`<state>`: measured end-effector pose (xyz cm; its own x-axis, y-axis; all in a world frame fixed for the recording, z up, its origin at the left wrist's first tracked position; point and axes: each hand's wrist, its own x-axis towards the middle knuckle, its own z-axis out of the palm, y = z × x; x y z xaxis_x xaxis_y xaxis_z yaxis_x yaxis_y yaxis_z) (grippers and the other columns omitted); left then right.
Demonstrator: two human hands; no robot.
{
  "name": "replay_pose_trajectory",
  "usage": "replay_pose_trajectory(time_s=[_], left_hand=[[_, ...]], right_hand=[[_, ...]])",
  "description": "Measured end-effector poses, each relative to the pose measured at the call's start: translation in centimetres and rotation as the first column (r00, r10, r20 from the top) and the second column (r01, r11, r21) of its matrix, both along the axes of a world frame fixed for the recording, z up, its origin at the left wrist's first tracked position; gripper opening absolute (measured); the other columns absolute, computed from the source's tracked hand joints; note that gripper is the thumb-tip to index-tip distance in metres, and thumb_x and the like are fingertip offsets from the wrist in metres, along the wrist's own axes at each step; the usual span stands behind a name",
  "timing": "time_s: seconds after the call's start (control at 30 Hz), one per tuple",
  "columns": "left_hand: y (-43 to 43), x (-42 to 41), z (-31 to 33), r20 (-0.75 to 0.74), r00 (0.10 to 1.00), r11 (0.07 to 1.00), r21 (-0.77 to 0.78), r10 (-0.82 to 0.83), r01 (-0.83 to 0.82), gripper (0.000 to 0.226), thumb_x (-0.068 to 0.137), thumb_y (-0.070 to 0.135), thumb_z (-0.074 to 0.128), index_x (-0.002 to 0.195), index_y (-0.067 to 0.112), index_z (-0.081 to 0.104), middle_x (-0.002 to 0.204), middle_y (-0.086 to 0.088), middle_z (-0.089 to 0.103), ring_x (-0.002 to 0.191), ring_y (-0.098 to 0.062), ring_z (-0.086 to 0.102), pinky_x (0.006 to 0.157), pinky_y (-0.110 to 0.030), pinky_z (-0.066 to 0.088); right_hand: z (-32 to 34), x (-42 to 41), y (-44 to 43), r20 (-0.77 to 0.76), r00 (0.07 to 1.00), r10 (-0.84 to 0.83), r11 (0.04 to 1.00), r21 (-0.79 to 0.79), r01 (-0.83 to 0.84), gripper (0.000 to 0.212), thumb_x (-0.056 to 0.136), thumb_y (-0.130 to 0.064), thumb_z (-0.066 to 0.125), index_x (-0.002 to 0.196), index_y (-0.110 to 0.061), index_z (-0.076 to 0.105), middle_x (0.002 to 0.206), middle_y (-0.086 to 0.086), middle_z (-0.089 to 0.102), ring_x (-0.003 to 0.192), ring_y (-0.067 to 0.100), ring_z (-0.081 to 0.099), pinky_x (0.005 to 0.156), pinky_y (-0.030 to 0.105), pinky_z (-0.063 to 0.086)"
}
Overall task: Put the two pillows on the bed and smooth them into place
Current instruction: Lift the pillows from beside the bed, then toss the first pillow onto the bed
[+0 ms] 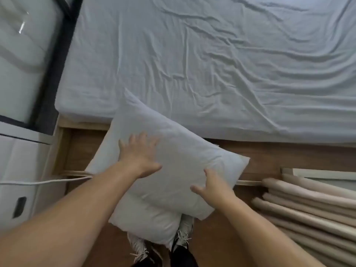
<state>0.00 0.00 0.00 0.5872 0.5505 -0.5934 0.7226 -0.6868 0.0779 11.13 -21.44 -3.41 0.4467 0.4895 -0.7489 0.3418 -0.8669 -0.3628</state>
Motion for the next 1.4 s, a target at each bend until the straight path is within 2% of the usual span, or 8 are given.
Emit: replay_pose_trajectory(time_s=[0.13,0.27,0.37,0.47,0.63,0.8,1.03,1.4], left_hand=[[2.9,3.0,-13.9,-0.125,0.884,0.864,0.189,-0.45,0.467,0.137,0.055,0.072,0.071,0.142,0.033,-0.028,0.154,-0.011,-0.032,0.138,-0.043,-0.028,0.103,-0.075,-0.006],[5.7,5.8,-24.5,-0.118,0.828,0.775,0.3,-0.548,0.556,0.146,0.036,0.077,0.07,0.146,0.03,-0.014,0.159,-0.012,-0.006,0.142,-0.04,-0.015,0.098,-0.074,-0.018],[4.9,5.8,-27.1,-0.036,0.786,0.743,0.302,-0.618,0.598,0.101,0.047,0.062,0.075,0.131,0.02,0.038,0.131,-0.009,0.047,0.124,-0.029,0.04,0.105,-0.063,0.016],[3.2,3.9,-25.1,0.139,0.731,0.728,0.326,-0.668,0.604,0.031,0.054,0.015,0.078,0.082,0.011,0.066,0.075,-0.011,0.07,0.069,-0.029,0.066,0.069,-0.042,0.046],[5.4,0.3,-13.9,0.175,0.725,0.745,0.193,-0.666,0.638,0.032,0.033,0.011,0.08,0.058,0.019,0.062,0.052,-0.001,0.064,0.049,-0.022,0.063,0.05,-0.029,0.043],[14.5,8.2,-0.1,0.276,0.784,0.817,0.354,-0.557,0.456,0.022,0.068,0.039,0.07,0.085,0.028,0.062,0.09,0.0,0.07,0.088,-0.025,0.066,0.068,-0.035,0.036],[23.8,19.7,13.5,0.423,0.851,0.816,0.578,-0.312,0.012,0.074,0.086,0.052,0.055,0.145,0.027,0.017,0.151,-0.006,0.026,0.14,-0.029,0.016,0.111,-0.051,0.009],[14.5,4.7,-5.5,0.132,0.99,0.998,0.059,-0.045,0.038,0.079,0.088,0.047,0.053,0.15,0.026,0.008,0.161,-0.004,0.006,0.145,-0.027,0.004,0.116,-0.055,0.002]], right_hand=[[-13.4,3.4,1.6,0.19,0.974,0.123,0.992,-0.047,-0.116,0.131,0.064,-0.062,0.076,0.15,-0.022,-0.014,0.162,0.002,-0.007,0.147,0.026,-0.002,0.117,0.051,0.017],[-23.5,6.1,6.0,0.315,0.936,0.157,0.987,-0.084,-0.137,0.146,0.041,-0.068,0.077,0.149,-0.025,-0.01,0.16,-0.002,0.001,0.146,0.025,0.001,0.109,0.063,0.012],[-26.3,5.8,6.9,0.404,0.902,0.151,0.988,-0.084,-0.128,0.092,0.045,-0.059,0.079,0.122,-0.025,0.042,0.12,0.0,0.053,0.115,0.025,0.047,0.085,0.048,0.036],[-24.1,4.0,6.6,0.387,0.914,0.123,0.992,-0.036,-0.118,0.032,0.069,-0.042,0.068,0.095,-0.029,0.055,0.091,-0.002,0.067,0.088,0.026,0.064,0.066,0.036,0.042],[-13.0,2.0,7.0,0.341,0.904,0.259,0.96,0.016,-0.281,0.014,0.078,-0.03,0.058,0.092,-0.027,0.058,0.09,0.001,0.069,0.086,0.029,0.066,0.062,0.033,0.039],[3.4,13.1,16.6,0.508,0.803,0.311,0.92,0.051,-0.389,0.034,0.071,-0.043,0.065,0.102,-0.029,0.06,0.102,0.003,0.069,0.097,0.03,0.064,0.066,0.034,0.038],[20.0,26.6,28.6,0.802,0.597,0.028,0.954,0.157,-0.257,0.057,0.084,-0.05,0.064,0.129,-0.021,0.046,0.131,0.005,0.056,0.123,0.029,0.046,0.094,0.044,0.036],[-0.7,11.3,21.5,0.423,0.798,0.428,0.897,-0.087,-0.434,0.068,0.083,-0.052,0.064,0.14,-0.025,0.038,0.136,0.002,0.053,0.122,0.028,0.048,0.095,0.043,0.04]])
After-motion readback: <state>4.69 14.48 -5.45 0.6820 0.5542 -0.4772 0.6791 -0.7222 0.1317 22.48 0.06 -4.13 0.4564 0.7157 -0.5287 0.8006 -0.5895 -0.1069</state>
